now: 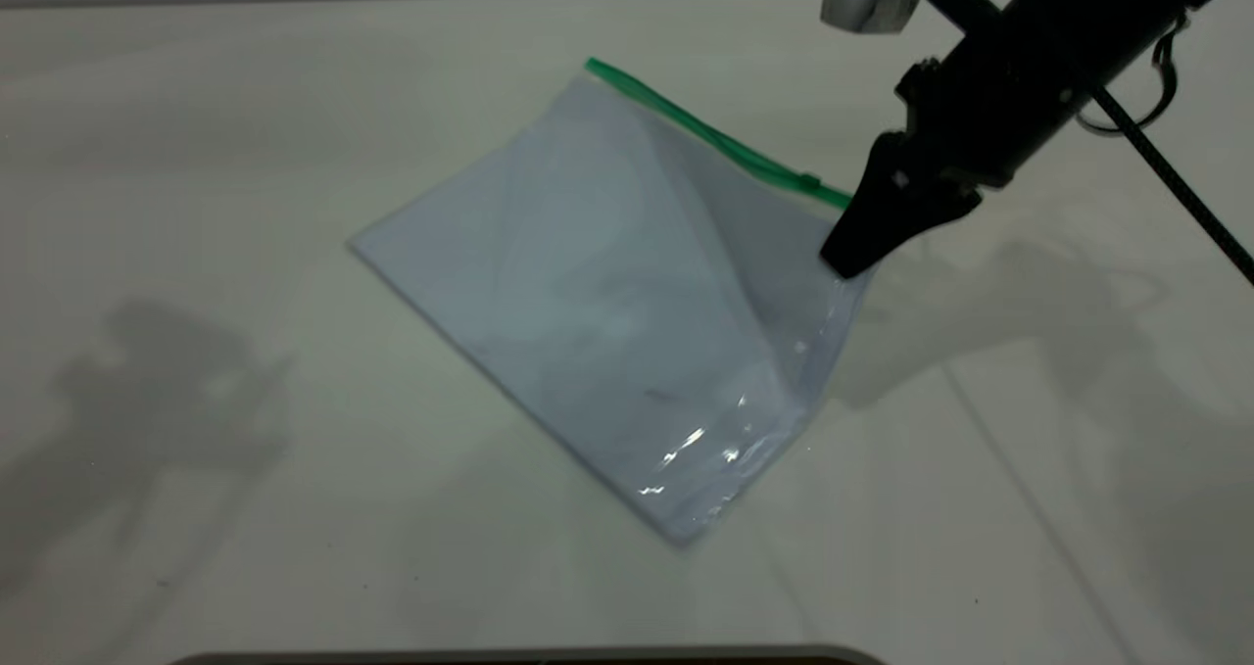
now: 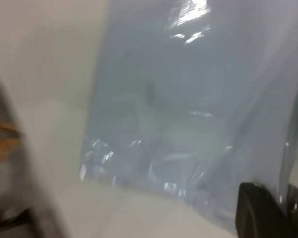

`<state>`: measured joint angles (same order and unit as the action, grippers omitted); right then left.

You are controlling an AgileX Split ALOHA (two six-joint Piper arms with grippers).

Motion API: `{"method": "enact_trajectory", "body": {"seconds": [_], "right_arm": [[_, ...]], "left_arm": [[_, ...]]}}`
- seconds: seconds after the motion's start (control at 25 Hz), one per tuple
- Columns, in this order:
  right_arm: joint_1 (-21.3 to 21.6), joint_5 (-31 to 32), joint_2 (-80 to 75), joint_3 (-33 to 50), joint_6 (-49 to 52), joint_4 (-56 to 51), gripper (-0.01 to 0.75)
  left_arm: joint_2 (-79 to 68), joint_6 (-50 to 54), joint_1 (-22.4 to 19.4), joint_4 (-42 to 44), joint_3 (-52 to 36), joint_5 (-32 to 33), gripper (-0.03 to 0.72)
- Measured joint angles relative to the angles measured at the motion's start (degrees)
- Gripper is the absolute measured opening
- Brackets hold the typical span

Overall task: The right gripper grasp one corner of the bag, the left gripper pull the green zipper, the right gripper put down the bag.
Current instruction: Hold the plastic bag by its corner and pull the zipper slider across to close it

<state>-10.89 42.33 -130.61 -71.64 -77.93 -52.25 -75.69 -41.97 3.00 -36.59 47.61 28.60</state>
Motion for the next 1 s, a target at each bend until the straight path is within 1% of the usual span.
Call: {"method": "enact_trajectory", "body": {"seconds": [0.12, 0.2, 0.28, 0.36, 0.44, 0.52, 0.64, 0.76, 0.92, 1.0], "right_arm": [[0.0, -4.6, 0.0, -3.7, 2.1, 0.4, 0.033], [-0.4, -5.6, 0.0, -6.8, 2.3, 0.4, 0.033], [-1.2, -5.0, 0.0, -9.2, 1.5, 1.2, 0.033], [-2.9, -2.9, 0.0, -10.9, 1.1, 3.8, 0.033], [-4.8, -1.3, 0.3, -11.7, 1.3, 6.0, 0.033], [-6.6, -1.0, 1.1, -12.1, 1.5, 7.5, 0.033], [-8.0, -0.3, 3.2, -12.8, 1.5, 8.5, 0.033], [-8.0, -0.4, 5.3, -13.2, 1.3, 9.3, 0.033], [-6.3, -1.8, 5.8, -13.2, 2.0, 10.4, 0.033], [-5.9, -1.2, 5.8, -13.2, 2.3, 11.1, 0.033]], "left_arm": [[-1.5, -0.3, 0.1, -0.1, 1.1, -0.3, 0.513], [-2.6, -0.9, 0.5, -0.2, 2.5, -0.5, 0.513], [-4.1, -1.5, 1.4, -0.2, 4.2, -0.6, 0.515], [-6.2, -2.7, 2.8, -0.2, 6.6, -0.7, 0.515], [-8.9, -4.4, 4.6, -0.2, 9.1, -0.7, 0.515], [-12.8, -6.3, 6.3, -0.3, 12.1, -0.7, 0.515], [-19.4, -10.5, 8.6, -0.3, 17.1, -0.7, 0.515], [-26.5, -16.0, 11.4, -0.3, 22.7, -0.7, 0.515], [-35.7, -24.2, 15.2, -0.3, 31.4, -0.4, 0.515], [-40.0, -28.7, 16.9, -0.4, 36.3, 1.8, 0.515]]}}
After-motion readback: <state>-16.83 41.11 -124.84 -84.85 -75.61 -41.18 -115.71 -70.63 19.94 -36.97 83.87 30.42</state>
